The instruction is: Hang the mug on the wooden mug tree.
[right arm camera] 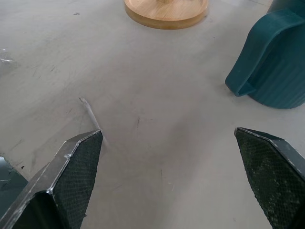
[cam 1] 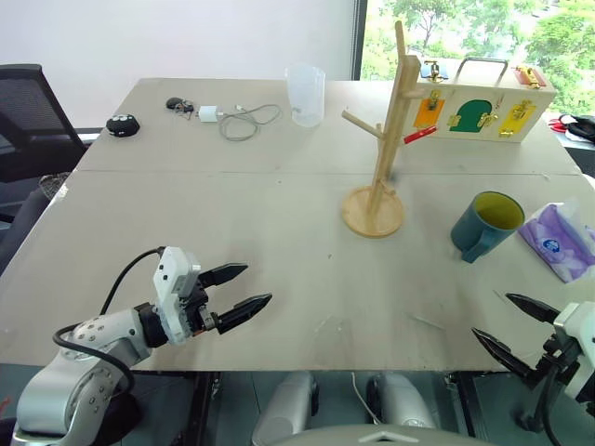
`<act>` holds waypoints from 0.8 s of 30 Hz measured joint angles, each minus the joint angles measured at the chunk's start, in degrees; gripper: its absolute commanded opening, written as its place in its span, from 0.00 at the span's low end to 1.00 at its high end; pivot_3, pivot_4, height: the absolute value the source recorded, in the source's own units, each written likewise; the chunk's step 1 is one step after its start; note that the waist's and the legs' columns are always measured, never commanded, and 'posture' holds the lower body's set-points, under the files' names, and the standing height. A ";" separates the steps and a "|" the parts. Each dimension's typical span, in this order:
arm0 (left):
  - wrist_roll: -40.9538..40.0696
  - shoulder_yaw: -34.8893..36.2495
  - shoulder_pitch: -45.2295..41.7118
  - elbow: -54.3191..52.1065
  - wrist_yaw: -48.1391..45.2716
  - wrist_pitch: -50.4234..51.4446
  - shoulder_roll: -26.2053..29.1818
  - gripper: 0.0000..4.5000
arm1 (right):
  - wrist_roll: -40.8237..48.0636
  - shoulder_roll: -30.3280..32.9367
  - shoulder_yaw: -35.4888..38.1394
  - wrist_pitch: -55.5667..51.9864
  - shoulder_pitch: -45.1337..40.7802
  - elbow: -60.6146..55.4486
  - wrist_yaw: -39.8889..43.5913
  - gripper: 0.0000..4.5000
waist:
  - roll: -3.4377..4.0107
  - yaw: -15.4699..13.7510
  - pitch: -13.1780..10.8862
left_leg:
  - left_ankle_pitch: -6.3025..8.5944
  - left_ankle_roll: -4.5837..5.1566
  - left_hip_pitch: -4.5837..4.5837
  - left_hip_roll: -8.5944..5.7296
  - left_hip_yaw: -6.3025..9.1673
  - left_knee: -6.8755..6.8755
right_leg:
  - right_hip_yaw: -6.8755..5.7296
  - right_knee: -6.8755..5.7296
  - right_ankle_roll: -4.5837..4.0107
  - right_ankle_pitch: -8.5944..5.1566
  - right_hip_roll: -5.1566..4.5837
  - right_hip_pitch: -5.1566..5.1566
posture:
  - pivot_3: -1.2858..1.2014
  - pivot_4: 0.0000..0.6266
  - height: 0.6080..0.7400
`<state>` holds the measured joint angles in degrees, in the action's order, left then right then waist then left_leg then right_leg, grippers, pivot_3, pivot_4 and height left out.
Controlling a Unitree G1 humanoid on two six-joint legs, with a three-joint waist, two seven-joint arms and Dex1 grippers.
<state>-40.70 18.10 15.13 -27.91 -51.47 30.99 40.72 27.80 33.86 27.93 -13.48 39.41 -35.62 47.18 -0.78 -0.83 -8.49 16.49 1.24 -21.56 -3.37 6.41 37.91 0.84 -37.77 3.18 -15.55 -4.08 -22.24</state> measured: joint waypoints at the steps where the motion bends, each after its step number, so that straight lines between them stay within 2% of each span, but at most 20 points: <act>1: 0.00 0.00 0.00 0.00 0.00 0.00 0.00 1.00 | 0.00 0.00 0.00 0.00 0.00 0.01 0.00 0.99 | 0.00 0.00 0.00 | 0.00 0.00 0.00 0.00 0.00 0.00 | 0.00 0.00 0.00 0.00 0.00 0.00 | 0.52 0.24 1.00; 6: -2.75 -0.58 -1.24 -1.72 -4.99 -0.43 0.80 1.00 | 2.24 3.97 0.15 -3.95 -9.97 5.78 -0.41 0.99 | 0.01 0.19 -0.02 | 0.00 0.01 0.01 0.01 -0.12 0.03 | 0.06 0.06 -0.01 0.01 0.00 0.00 | 0.52 0.24 1.00; 14: -8.97 -0.57 -1.88 -7.76 -9.68 1.45 5.72 1.00 | 5.70 8.19 -0.39 -10.03 -17.23 9.61 0.86 0.99 | 0.13 0.05 -0.08 | -0.04 -0.06 -0.07 0.04 -0.06 -0.02 | -0.03 0.11 -0.02 0.01 0.01 -0.01 | 0.52 0.24 1.00; 24: -13.87 -0.70 -5.91 -9.64 -11.12 3.18 7.37 1.00 | 4.90 8.84 -7.96 -13.48 -26.42 14.63 1.43 0.99 | 0.15 0.14 -0.11 | -0.06 -0.10 -0.06 0.03 -0.11 -0.02 | -0.01 0.12 -0.02 0.01 0.03 -0.01 | 0.52 0.24 1.00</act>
<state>-54.57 17.40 9.21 -37.55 -62.60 34.17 48.09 32.70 42.70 19.97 -26.96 12.99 -20.99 48.62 -0.63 -0.69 -8.60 16.43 1.14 -21.62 -3.34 6.30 37.89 0.83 -37.66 3.16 -15.54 -4.05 -22.25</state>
